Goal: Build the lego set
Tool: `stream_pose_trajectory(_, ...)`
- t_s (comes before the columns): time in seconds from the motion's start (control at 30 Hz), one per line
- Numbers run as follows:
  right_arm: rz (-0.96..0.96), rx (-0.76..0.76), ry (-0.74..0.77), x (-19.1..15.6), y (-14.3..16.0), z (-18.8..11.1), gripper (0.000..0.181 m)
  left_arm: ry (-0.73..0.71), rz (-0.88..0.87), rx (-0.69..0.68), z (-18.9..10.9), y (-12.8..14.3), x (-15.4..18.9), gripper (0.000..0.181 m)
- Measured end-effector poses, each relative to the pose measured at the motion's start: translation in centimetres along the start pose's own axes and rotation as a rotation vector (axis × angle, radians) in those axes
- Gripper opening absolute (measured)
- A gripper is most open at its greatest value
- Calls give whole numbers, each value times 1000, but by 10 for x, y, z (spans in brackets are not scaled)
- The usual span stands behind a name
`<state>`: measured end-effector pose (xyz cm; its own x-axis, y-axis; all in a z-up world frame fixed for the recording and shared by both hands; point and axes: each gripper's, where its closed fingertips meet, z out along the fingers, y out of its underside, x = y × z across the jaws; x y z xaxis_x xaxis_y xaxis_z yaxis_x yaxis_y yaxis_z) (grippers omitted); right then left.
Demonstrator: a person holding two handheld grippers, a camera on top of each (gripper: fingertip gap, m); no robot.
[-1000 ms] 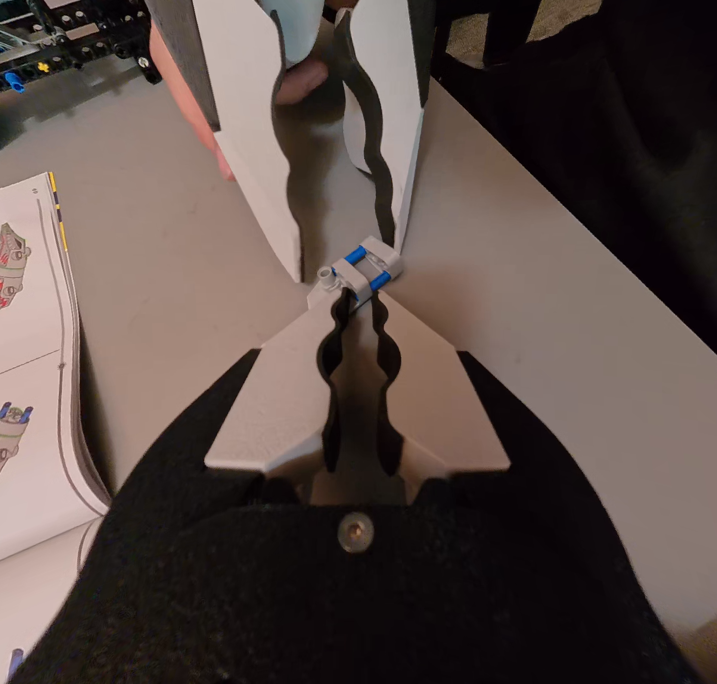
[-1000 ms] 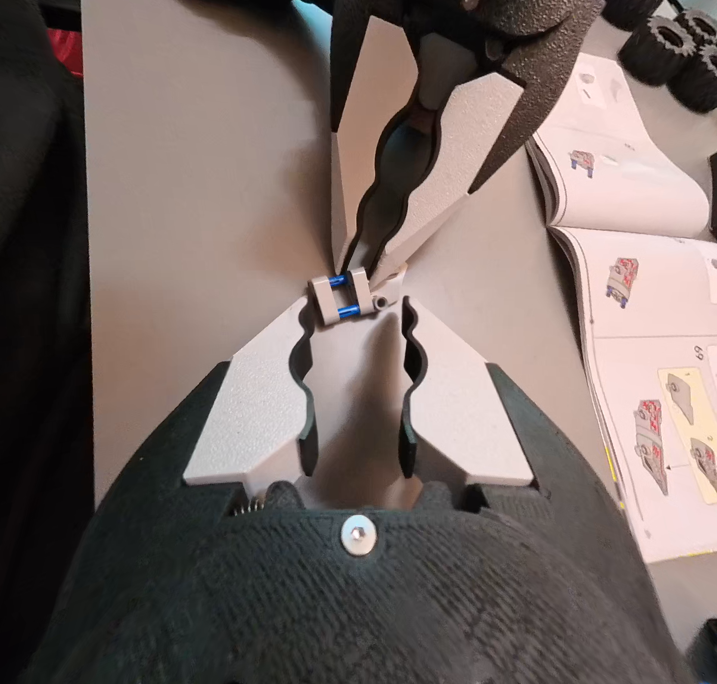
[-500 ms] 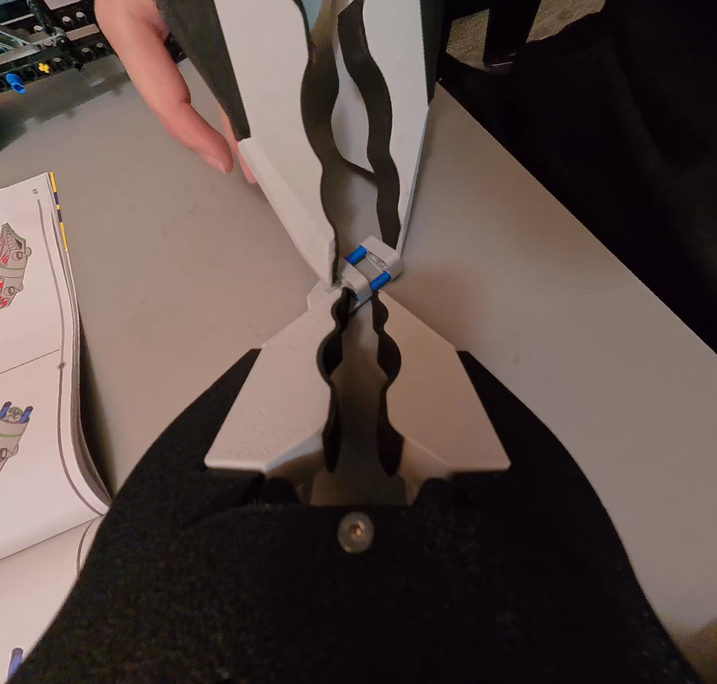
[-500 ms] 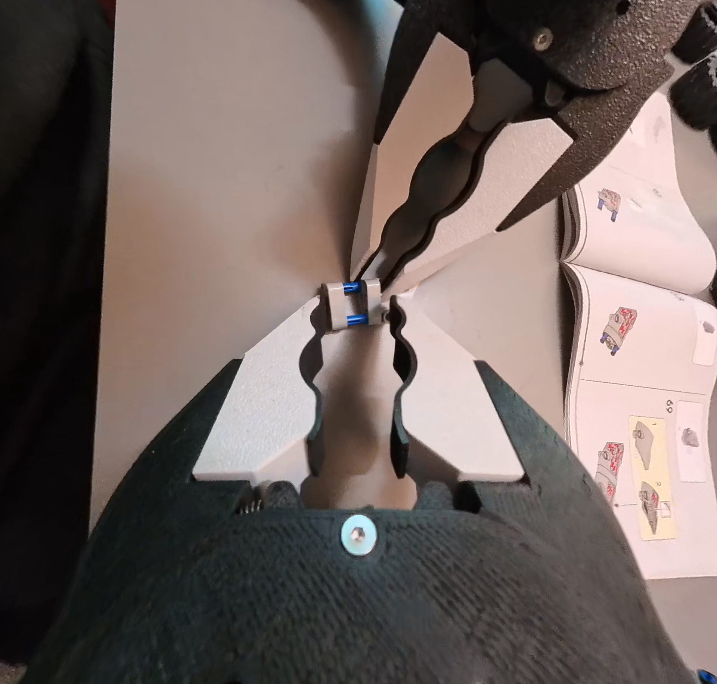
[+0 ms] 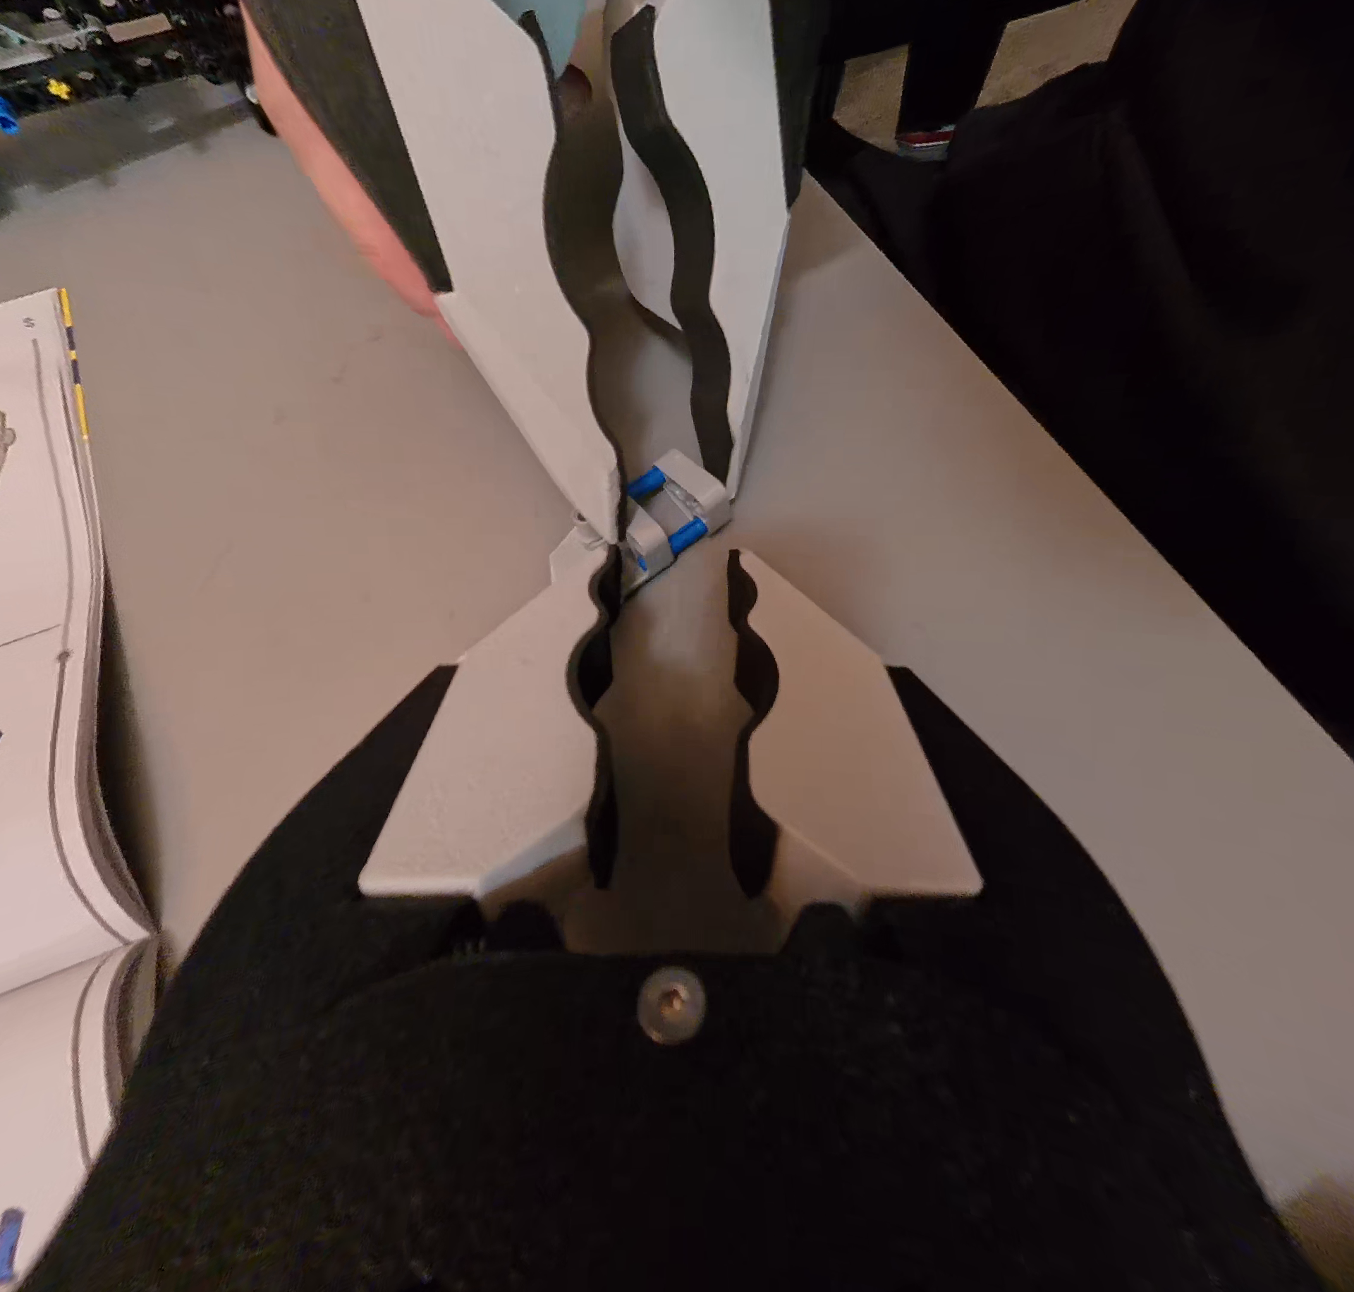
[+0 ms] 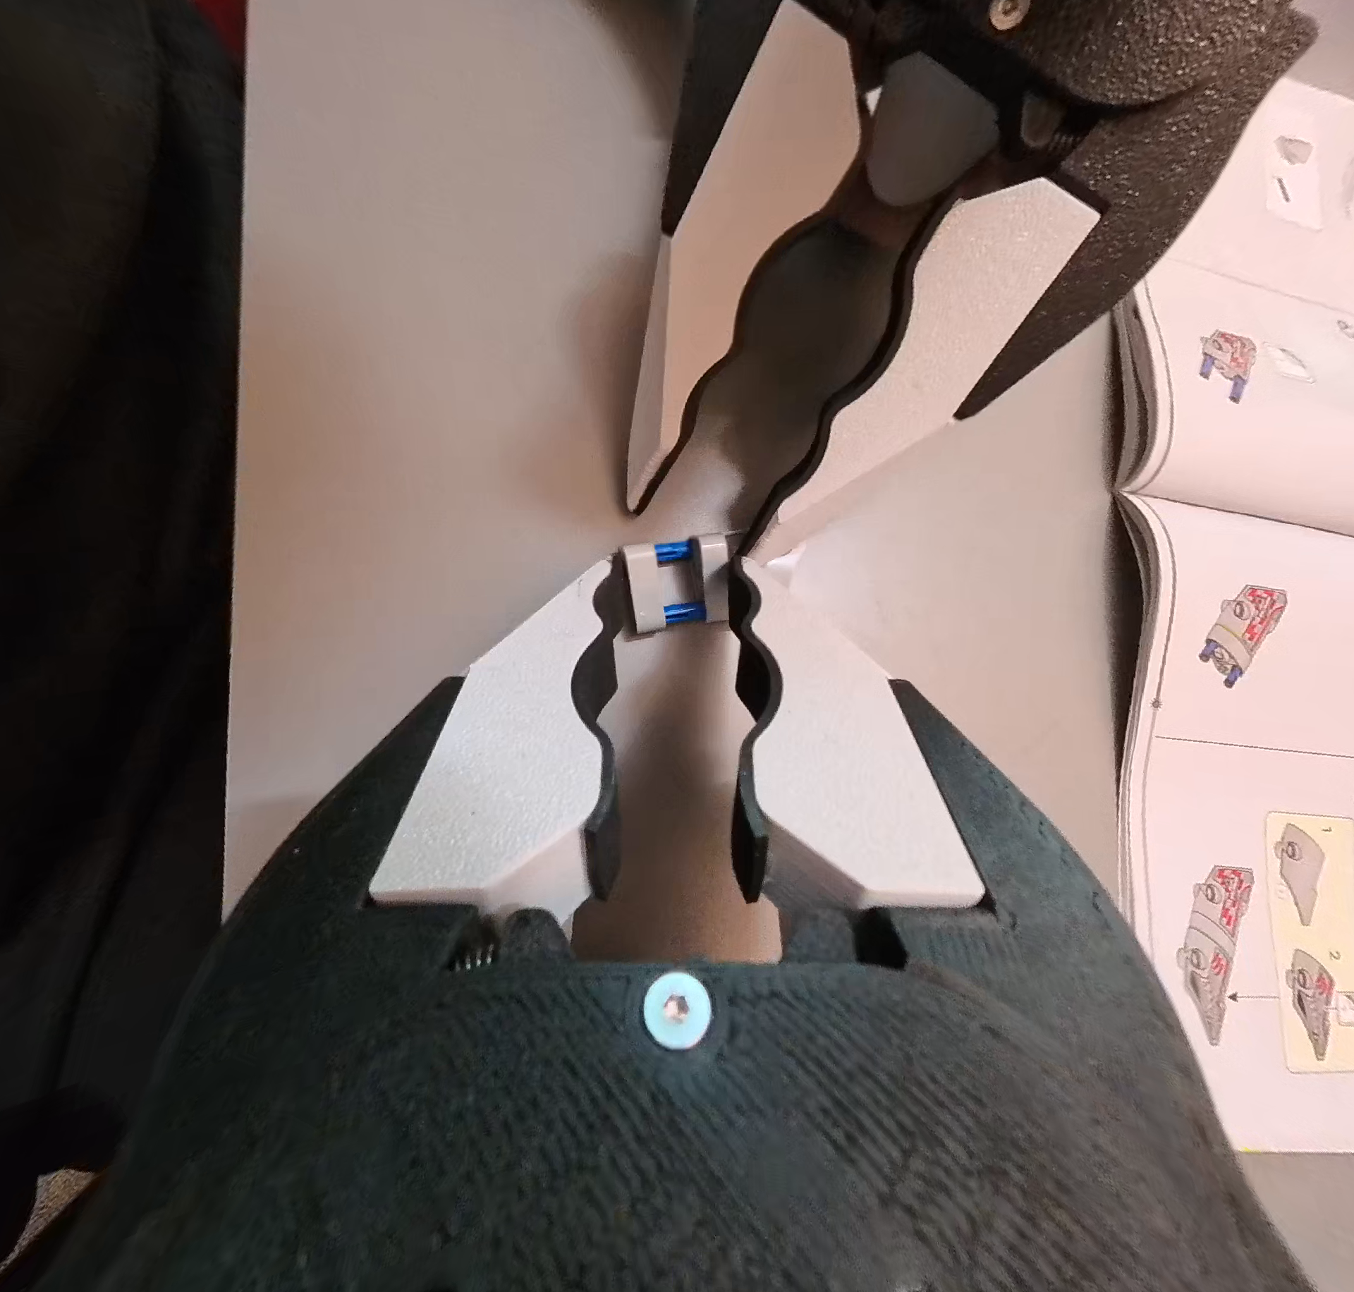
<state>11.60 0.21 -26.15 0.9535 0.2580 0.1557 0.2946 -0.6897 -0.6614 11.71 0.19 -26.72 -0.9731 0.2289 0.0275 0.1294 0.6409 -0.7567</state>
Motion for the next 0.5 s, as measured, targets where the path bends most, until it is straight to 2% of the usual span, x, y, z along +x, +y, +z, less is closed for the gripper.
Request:
stream_pose_trajectory(0.03, 1, -3, 0, 0, 0, 0, 27, -15, 7, -3, 0, 0, 0, 26)
stream_pose_trajectory(0.17, 14, -3, -6, 0, 0, 0, 26, -42, 16, -5, 0, 1, 1, 30)
stream_pose_trajectory(0.33, 29, -1, 5, 1, 0, 0, 26, -87, -69, 33, -14, 2, -7, 33)
stream_pose_trajectory(0.43, 33, -9, 27, 2, -1, 2, 26, -67, -119, 57, -8, -4, 6, 35)
stream_pose_trajectory(0.5, 58, 12, 43, 2, -3, 4, 26, -139, -104, 19, -3, -1, 5, 35)
